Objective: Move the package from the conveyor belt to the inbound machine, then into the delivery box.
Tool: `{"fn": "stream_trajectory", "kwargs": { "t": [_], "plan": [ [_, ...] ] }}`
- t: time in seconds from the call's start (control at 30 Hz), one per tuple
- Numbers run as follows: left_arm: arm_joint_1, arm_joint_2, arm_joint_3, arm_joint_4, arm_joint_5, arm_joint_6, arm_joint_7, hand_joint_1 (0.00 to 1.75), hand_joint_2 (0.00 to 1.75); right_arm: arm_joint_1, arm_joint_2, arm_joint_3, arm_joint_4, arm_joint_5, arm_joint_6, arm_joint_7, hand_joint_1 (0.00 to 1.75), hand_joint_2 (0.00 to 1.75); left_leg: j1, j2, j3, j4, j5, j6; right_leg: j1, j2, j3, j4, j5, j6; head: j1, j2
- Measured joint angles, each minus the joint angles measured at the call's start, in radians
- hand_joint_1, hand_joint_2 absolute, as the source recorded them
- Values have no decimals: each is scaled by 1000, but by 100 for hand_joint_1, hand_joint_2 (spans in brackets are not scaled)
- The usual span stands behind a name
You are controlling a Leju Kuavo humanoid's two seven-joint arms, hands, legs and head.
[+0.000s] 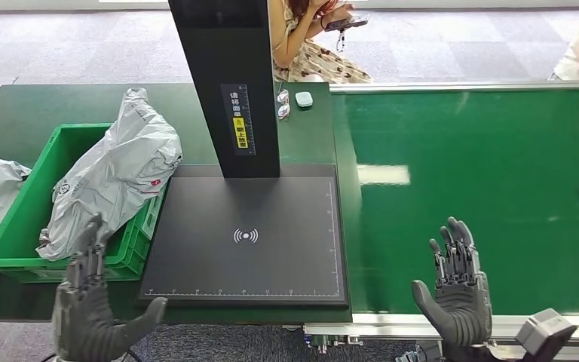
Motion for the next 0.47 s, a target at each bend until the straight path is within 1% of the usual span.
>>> {"fn": "stream_trajectory", "kwargs": {
  "t": [0.07,0.17,0.33,0.47],
  "plan": [
    [-12,5,-47,29,-29,-42,28,0,175,4,4,19,0,26,-27,14,0,175,0,0,0,0,0,0,0,0,0,0,0,0,0,0],
    [-29,0,-90,53,-52,-67,51,0,175,17,17,35,-3,60,-37,28,0,175,0,0,0,0,0,0,0,0,0,0,0,0,0,0],
    [-35,-29,-98,57,-50,-86,66,0,175,24,40,42,-5,106,-24,37,0,175,0,0,0,0,0,0,0,0,0,0,0,0,0,0],
    [-33,-48,-97,57,-42,-99,72,0,175,24,47,49,-4,118,-17,37,0,175,0,0,-1,0,0,0,0,0,0,0,0,0,0,0]
  ]
}}
